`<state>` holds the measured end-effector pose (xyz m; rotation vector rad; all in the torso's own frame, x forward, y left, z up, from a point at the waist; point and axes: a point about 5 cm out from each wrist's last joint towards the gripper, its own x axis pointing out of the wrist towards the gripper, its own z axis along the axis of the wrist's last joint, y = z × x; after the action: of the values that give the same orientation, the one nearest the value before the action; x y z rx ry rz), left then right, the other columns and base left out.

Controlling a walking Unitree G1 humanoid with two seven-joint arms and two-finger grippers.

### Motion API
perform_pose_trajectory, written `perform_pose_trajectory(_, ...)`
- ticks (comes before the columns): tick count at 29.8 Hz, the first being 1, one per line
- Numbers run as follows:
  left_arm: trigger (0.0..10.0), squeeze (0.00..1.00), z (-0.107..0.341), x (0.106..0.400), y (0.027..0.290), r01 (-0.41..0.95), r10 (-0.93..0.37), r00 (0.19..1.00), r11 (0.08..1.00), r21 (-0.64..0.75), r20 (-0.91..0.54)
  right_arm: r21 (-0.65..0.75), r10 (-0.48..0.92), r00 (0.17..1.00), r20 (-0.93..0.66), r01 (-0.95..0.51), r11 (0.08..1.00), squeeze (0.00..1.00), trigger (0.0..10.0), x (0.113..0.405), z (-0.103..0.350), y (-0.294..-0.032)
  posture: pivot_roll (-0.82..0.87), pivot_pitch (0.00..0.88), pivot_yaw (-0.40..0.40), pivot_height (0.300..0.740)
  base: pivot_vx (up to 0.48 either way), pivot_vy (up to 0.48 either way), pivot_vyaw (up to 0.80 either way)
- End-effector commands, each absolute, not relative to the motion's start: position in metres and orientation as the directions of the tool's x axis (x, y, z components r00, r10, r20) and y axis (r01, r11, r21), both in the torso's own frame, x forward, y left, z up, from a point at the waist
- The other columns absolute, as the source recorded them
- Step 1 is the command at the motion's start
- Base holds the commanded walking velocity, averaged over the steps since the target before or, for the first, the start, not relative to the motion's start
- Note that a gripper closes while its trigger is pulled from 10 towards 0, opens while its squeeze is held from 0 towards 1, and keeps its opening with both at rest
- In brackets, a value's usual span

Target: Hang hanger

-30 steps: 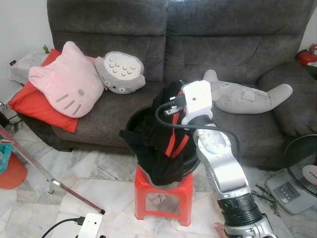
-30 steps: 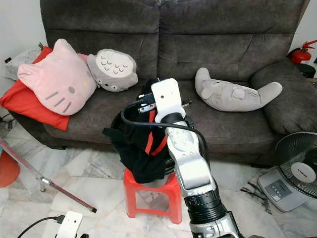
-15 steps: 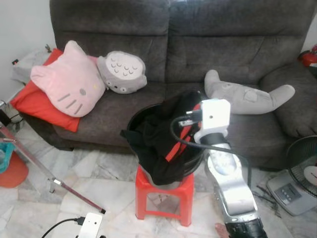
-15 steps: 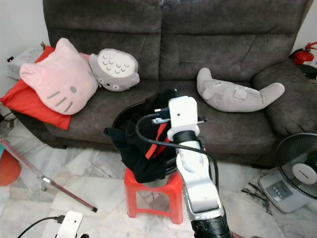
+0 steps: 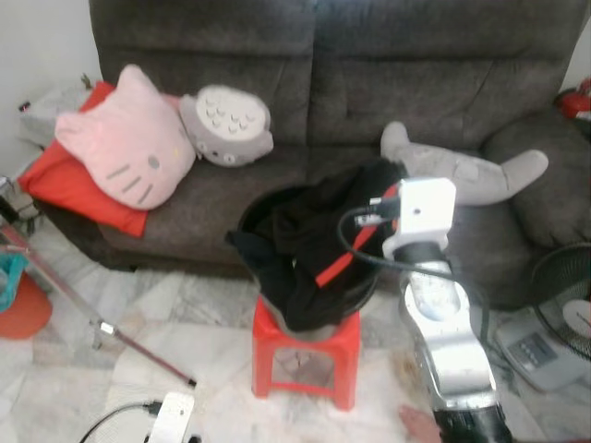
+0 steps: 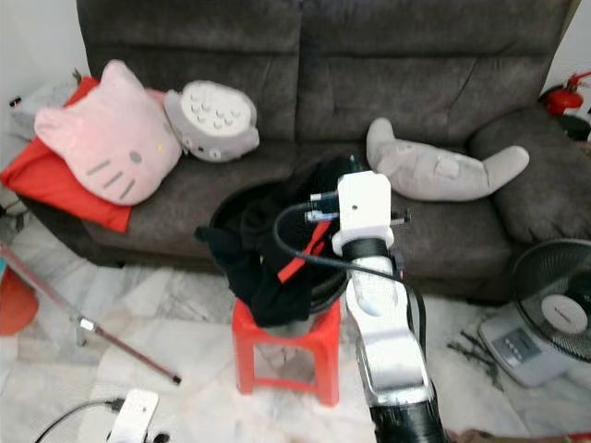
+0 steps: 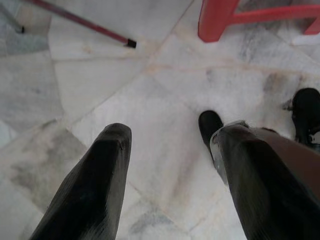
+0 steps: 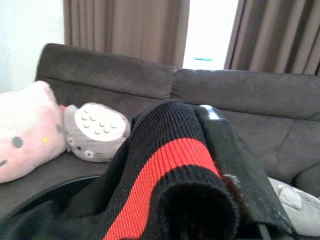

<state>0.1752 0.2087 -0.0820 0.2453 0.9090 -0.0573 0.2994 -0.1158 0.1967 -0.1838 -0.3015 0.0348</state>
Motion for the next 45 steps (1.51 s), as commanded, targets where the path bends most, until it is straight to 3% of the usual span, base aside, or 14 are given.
perform_pose_trajectory(1,10.0,0.0,-0.085,0.168,0.212,0.152,0.066,0.592,0.969,0.192,-0.803,-0.185,0.064,0.947,0.315,-0.005,0.983,0.0,10.0,0.301,0.201,-0.114,-0.04,0.0,0.036,0.74,-0.345,0.0,0.0)
perform_pose_trajectory(45,10.0,0.0,-0.085,0.169,0.211,0.154,0.063,0.594,0.97,0.19,-0.802,-0.339,0.161,0.899,0.406,-0.015,0.941,0.0,10.0,0.306,0.215,-0.101,-0.04,0.0,0.034,0.74,-0.314,0.0,0.0)
